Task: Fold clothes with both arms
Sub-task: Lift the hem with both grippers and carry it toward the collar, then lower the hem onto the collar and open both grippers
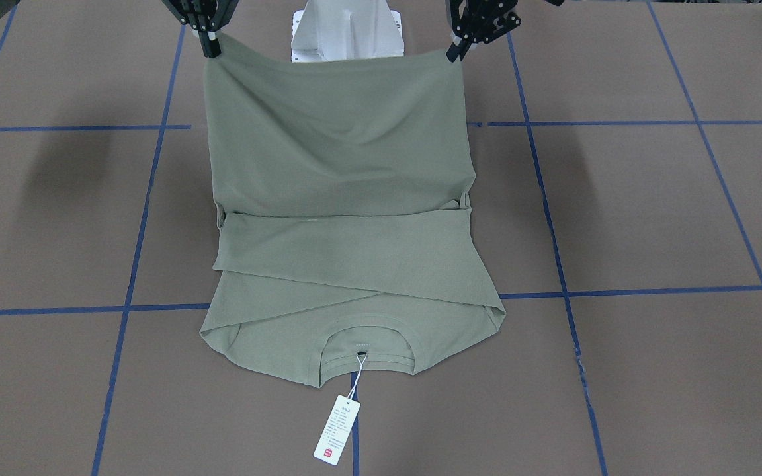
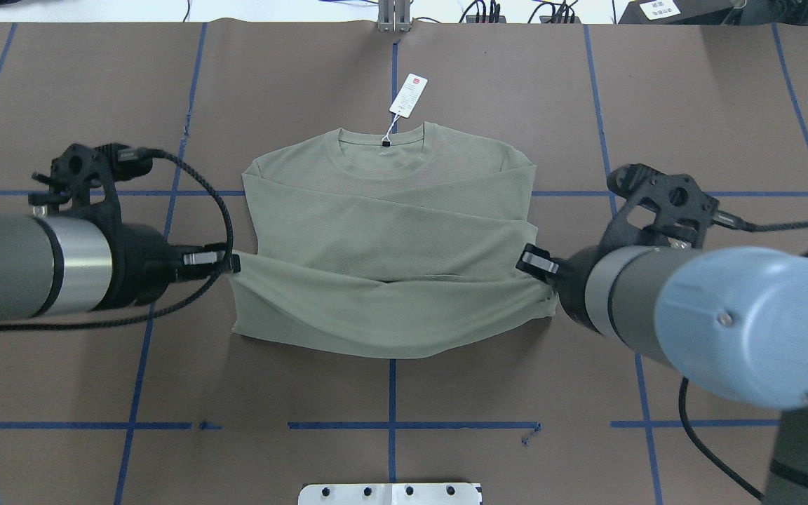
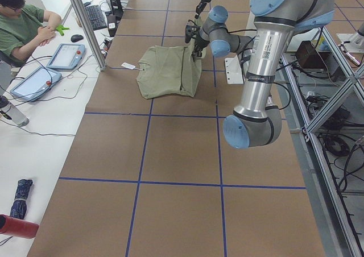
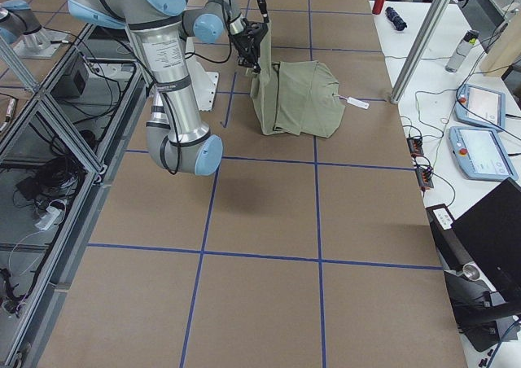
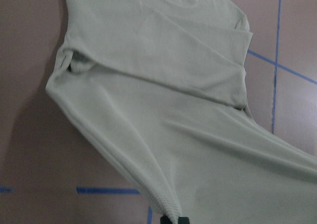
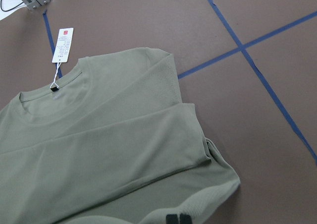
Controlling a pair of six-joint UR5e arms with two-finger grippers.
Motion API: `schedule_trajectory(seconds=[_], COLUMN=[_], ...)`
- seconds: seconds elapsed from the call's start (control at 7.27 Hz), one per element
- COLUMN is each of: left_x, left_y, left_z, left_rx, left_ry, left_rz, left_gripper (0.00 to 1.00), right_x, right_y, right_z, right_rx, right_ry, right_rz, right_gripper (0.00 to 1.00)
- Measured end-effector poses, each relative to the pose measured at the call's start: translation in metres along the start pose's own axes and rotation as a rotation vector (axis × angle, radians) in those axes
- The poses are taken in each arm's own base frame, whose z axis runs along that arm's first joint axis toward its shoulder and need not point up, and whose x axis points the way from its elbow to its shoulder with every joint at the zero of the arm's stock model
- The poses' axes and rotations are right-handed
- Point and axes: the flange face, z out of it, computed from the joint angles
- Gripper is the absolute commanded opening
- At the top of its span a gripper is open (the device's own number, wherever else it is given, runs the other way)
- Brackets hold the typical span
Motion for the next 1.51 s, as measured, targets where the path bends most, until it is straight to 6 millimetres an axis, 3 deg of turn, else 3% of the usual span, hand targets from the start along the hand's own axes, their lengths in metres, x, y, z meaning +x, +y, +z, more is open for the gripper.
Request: schedule_trajectory(seconds=[0.14,0.41,0.55,0.83,1.1,1.24,1.51], left_x=[-0.007,-0.01,-0.004,-0.007,-0.035,-0.05,-0.064], left_y=[-0.038,-0.094,-0.116,-0.153,-0.173,-0.175,-0.175], left_z=[0.011,0.046,0.072,0.143,0.213,0.233,0.252], left_rx=[0.03,0.063,0.075,0.118,0.143,0.145,0.147], left_ry=[-0.034,-0.098,-0.129,-0.196,-0.244,-0.26,-0.283], left_rz=[0.022,0.025,0.017,0.008,0.005,0.003,0.002], left_gripper=[0.0,0.0,0.0,0.0,0.0,0.0,0.0], right_x=[-0.014,-0.032,-0.044,-0.07,-0.089,-0.093,-0.09], right_y=[-0.031,-0.09,-0.113,-0.149,-0.176,-0.185,-0.195], right_z=[0.036,0.096,0.122,0.18,0.243,0.263,0.283], right_rx=[0.016,0.075,0.099,0.129,0.145,0.148,0.149], right_ry=[0.0,0.035,0.063,0.085,0.102,0.124,0.157], right_rz=[-0.011,-0.028,-0.03,-0.022,-0.028,-0.038,-0.049], right_gripper=[0.0,0.0,0.0,0.0,0.0,0.0,0.0])
